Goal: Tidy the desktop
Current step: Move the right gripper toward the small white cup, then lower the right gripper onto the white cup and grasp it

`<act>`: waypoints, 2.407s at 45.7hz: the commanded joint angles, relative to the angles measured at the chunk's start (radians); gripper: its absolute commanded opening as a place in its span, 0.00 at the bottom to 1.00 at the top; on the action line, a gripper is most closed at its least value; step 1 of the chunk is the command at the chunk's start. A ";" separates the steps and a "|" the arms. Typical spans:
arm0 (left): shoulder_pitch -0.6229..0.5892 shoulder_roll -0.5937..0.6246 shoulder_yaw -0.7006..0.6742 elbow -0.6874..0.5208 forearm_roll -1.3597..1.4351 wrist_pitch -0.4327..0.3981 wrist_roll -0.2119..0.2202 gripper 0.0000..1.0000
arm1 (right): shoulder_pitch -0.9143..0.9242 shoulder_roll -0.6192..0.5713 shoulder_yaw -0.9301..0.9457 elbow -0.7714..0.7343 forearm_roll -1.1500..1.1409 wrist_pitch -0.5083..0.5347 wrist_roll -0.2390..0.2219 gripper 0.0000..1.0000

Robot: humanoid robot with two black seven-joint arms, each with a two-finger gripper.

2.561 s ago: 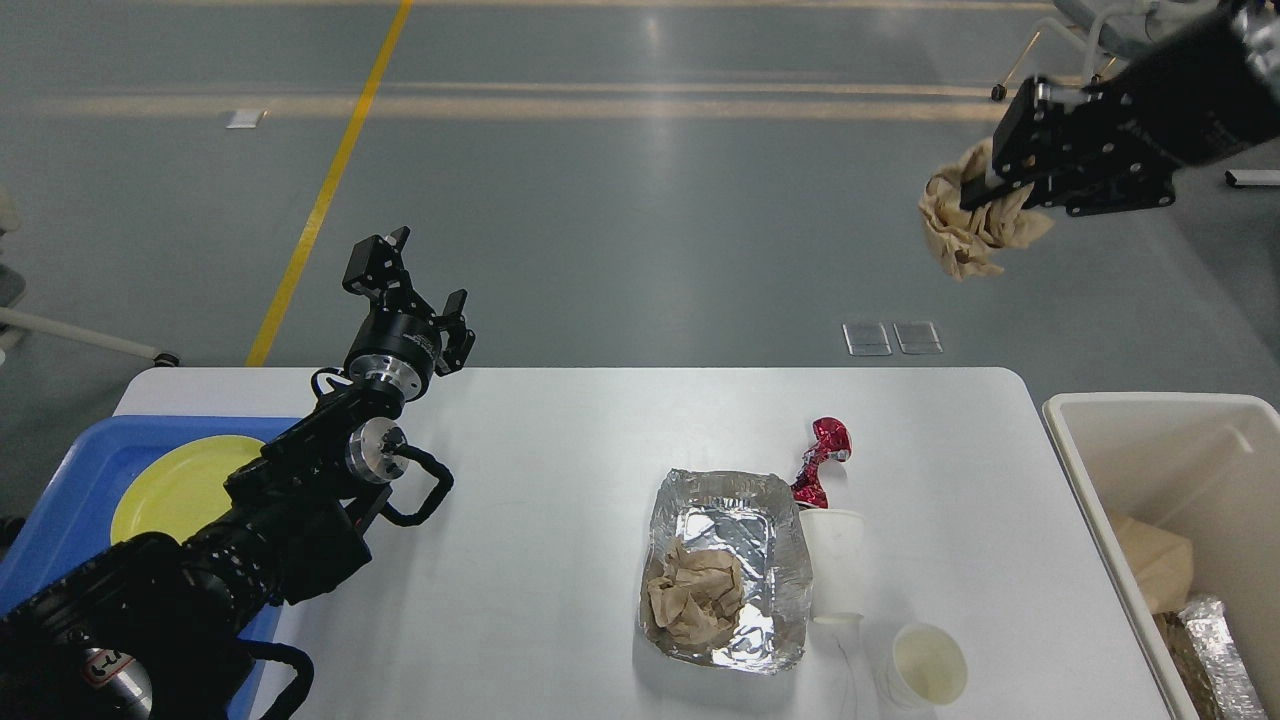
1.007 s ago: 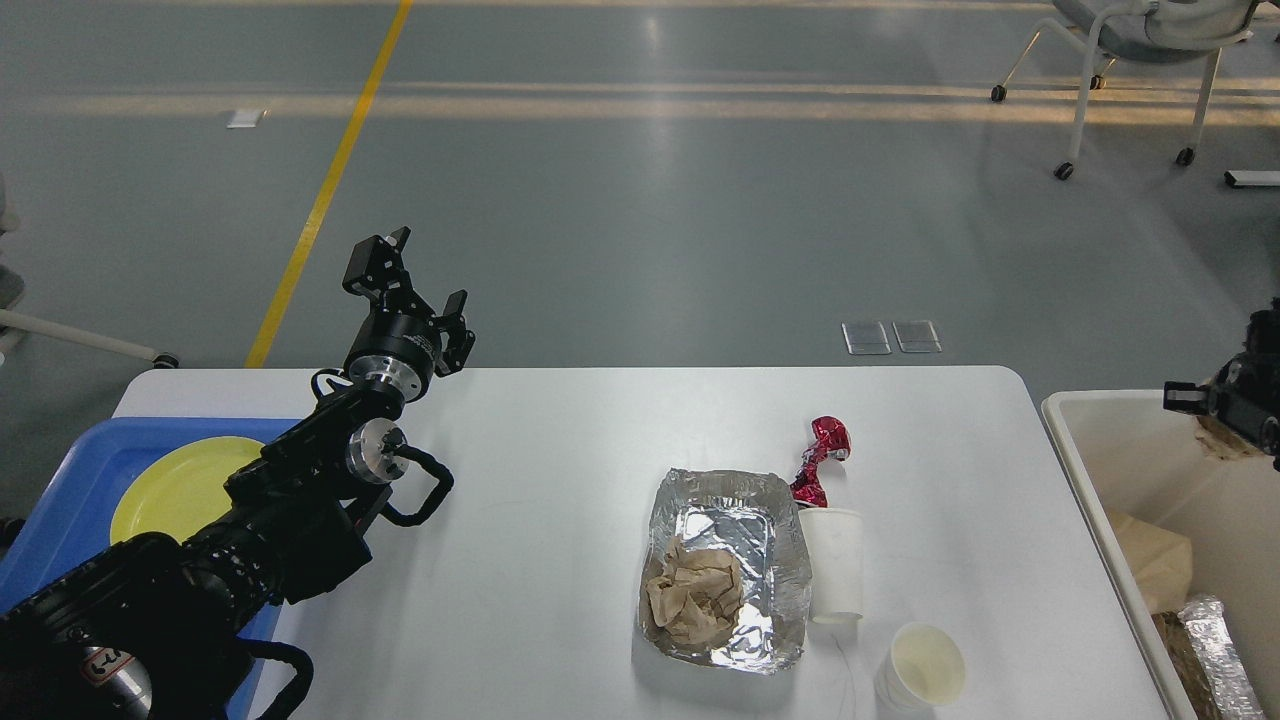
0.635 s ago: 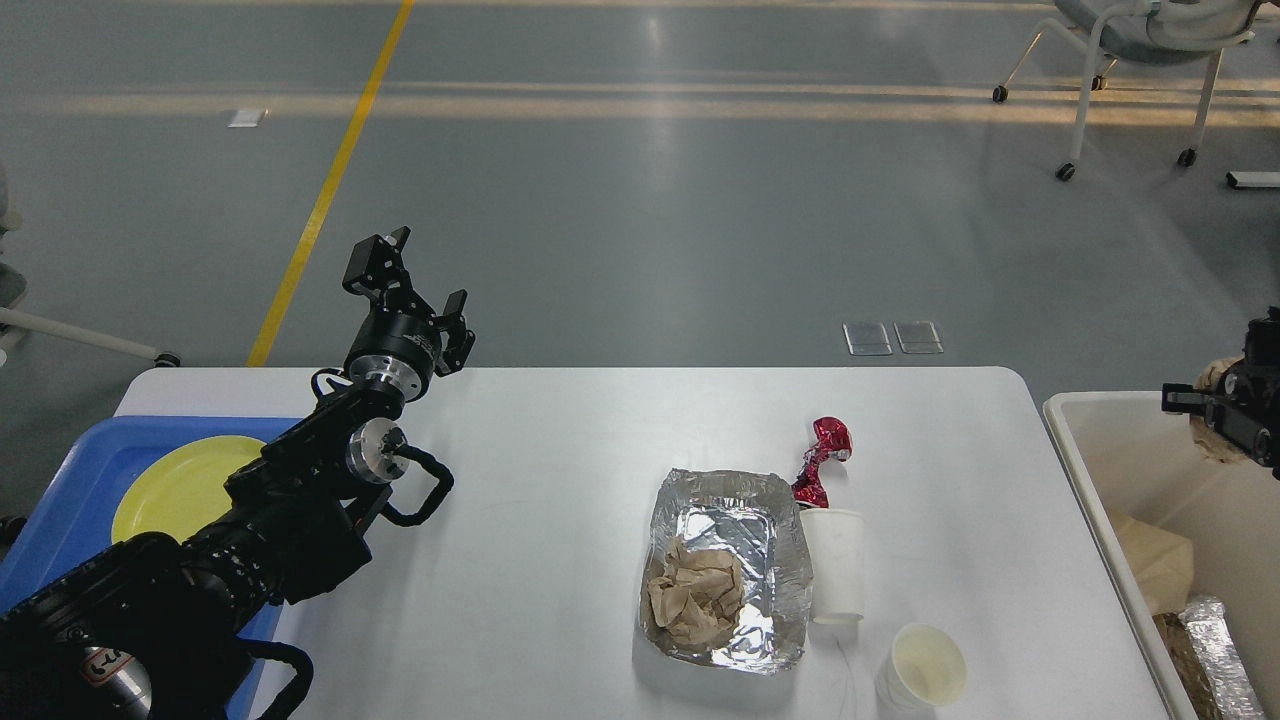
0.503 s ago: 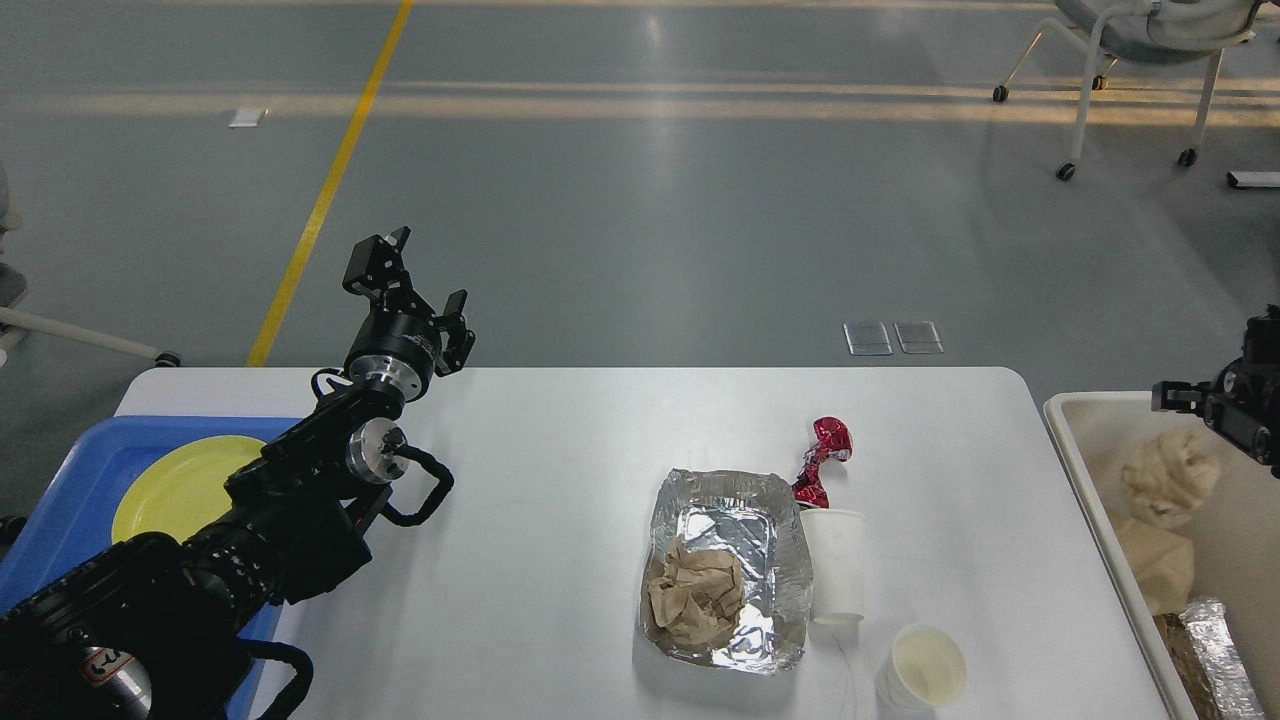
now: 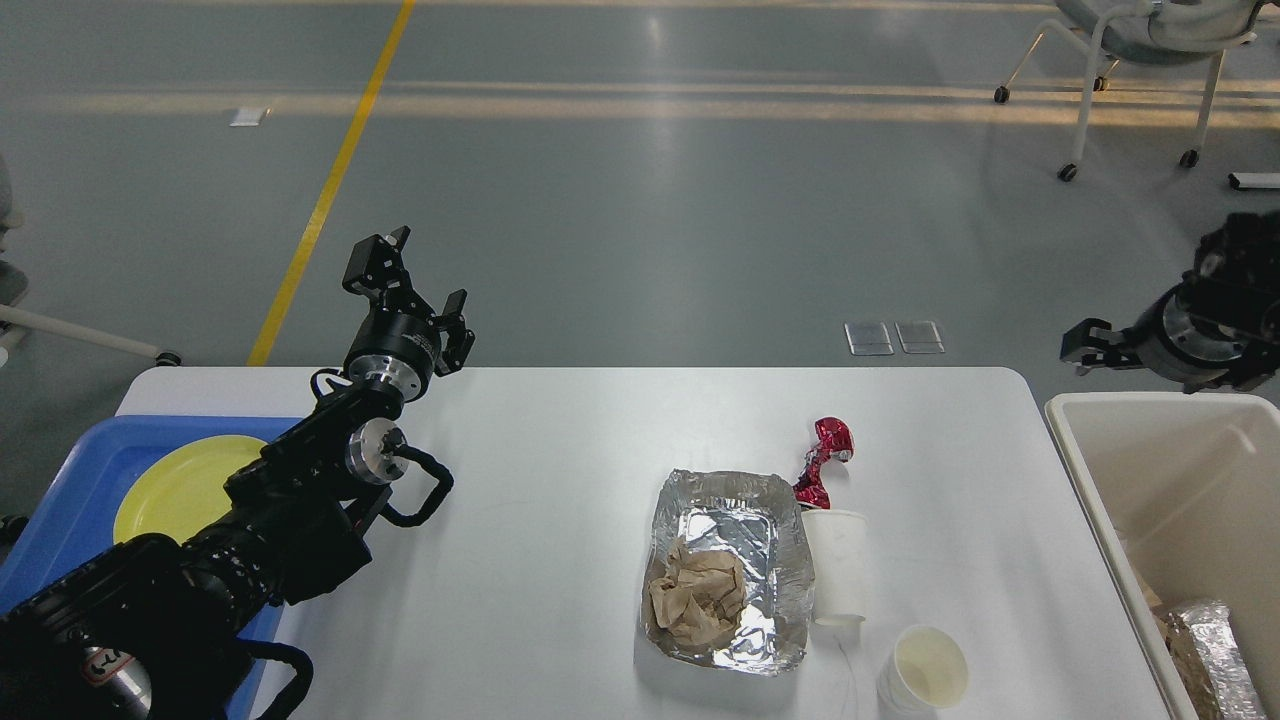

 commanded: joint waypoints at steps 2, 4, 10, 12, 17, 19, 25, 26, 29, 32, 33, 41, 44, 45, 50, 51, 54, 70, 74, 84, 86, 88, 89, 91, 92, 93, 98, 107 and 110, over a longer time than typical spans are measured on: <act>0.000 0.000 0.000 0.000 -0.001 0.000 0.000 1.00 | 0.210 -0.029 0.000 0.271 0.044 0.092 -0.003 1.00; 0.000 0.000 0.000 0.000 0.000 0.000 0.000 1.00 | 0.262 -0.038 0.001 0.354 0.044 0.096 -0.006 1.00; 0.000 0.000 0.000 0.000 0.000 0.000 0.000 1.00 | 0.411 -0.050 0.000 0.577 0.044 0.112 -0.012 1.00; 0.000 0.000 0.000 0.000 0.000 0.000 0.000 1.00 | 0.452 -0.049 0.001 0.638 0.044 0.121 -0.012 1.00; 0.000 0.000 0.000 0.000 0.000 0.000 0.000 1.00 | 0.532 -0.041 0.003 0.755 0.045 0.133 -0.014 1.00; 0.000 0.000 0.000 0.000 0.000 0.000 0.000 1.00 | 0.554 -0.039 0.006 0.796 0.045 0.133 -0.014 1.00; 0.000 0.000 0.000 0.000 0.000 0.000 0.000 1.00 | 0.606 -0.041 0.017 0.888 0.047 0.133 -0.016 1.00; 0.000 0.000 0.000 0.000 0.000 0.000 0.000 1.00 | 0.616 -0.041 0.018 0.903 0.047 0.133 -0.016 1.00; 0.000 0.000 0.000 0.000 0.000 0.000 0.000 1.00 | 0.649 -0.042 0.020 0.945 0.053 0.135 -0.016 1.00; 0.000 0.000 0.000 0.000 0.000 0.000 0.000 1.00 | 0.670 -0.041 0.029 0.945 0.085 0.167 -0.014 1.00; 0.000 0.000 0.000 0.000 0.000 0.000 0.000 1.00 | 0.672 -0.039 0.035 0.945 0.099 0.185 -0.014 1.00; 0.000 0.000 0.000 0.000 0.000 0.000 0.000 1.00 | 0.669 -0.035 0.077 0.945 0.136 0.224 -0.016 1.00; 0.000 0.000 0.000 0.000 0.000 0.000 0.000 1.00 | 0.641 -0.024 0.075 0.927 0.131 0.207 -0.016 1.00; 0.000 0.000 0.000 0.000 0.000 0.000 0.000 1.00 | 0.624 -0.021 0.074 0.917 0.130 0.202 -0.016 1.00; 0.000 0.000 0.000 0.000 0.000 0.000 0.000 1.00 | 0.519 -0.004 0.066 0.868 0.119 0.139 -0.016 1.00; 0.000 0.000 0.000 0.000 0.000 0.000 0.000 1.00 | 0.497 -0.003 0.066 0.858 0.113 0.124 -0.016 1.00; 0.000 0.000 0.000 0.000 0.000 0.000 0.000 1.00 | 0.424 0.005 0.064 0.830 0.073 0.086 -0.016 1.00; 0.000 0.000 0.000 0.000 0.000 0.000 0.000 1.00 | 0.150 0.020 0.064 0.767 -0.162 -0.077 -0.014 1.00; 0.000 0.000 0.000 0.000 0.000 0.000 0.000 1.00 | 0.109 0.033 0.066 0.749 -0.197 -0.091 -0.014 1.00; 0.000 0.000 0.000 0.000 0.000 0.000 0.000 1.00 | 0.034 0.076 0.066 0.726 -0.249 -0.128 -0.012 1.00; 0.000 0.000 0.000 0.000 0.000 0.000 0.000 1.00 | 0.017 0.082 0.066 0.716 -0.261 -0.135 -0.012 1.00; 0.000 0.000 0.000 0.000 0.000 0.000 0.000 1.00 | 0.002 0.086 0.066 0.707 -0.269 -0.137 -0.012 1.00; 0.000 0.000 0.000 0.000 0.000 0.000 0.000 1.00 | -0.006 0.089 0.066 0.703 -0.272 -0.137 -0.012 1.00; 0.000 0.000 0.000 0.000 0.000 0.000 0.000 1.00 | -0.023 0.093 0.066 0.692 -0.275 -0.137 -0.012 1.00; 0.000 0.000 0.000 0.000 0.000 0.000 0.000 1.00 | -0.029 0.094 0.066 0.686 -0.275 -0.137 -0.012 1.00; 0.000 0.000 0.000 0.000 0.000 0.000 0.000 1.00 | -0.035 0.094 0.066 0.681 -0.275 -0.137 -0.011 1.00; 0.000 0.000 0.000 0.000 0.000 0.000 0.000 1.00 | -0.066 0.106 0.066 0.655 -0.274 -0.137 -0.011 0.99; 0.000 0.000 0.000 0.000 0.000 0.000 0.000 1.00 | -0.120 0.114 0.069 0.617 -0.274 -0.146 -0.011 0.90; 0.000 0.000 0.000 0.000 0.000 0.000 0.000 1.00 | -0.135 0.114 0.069 0.608 -0.274 -0.149 -0.011 0.82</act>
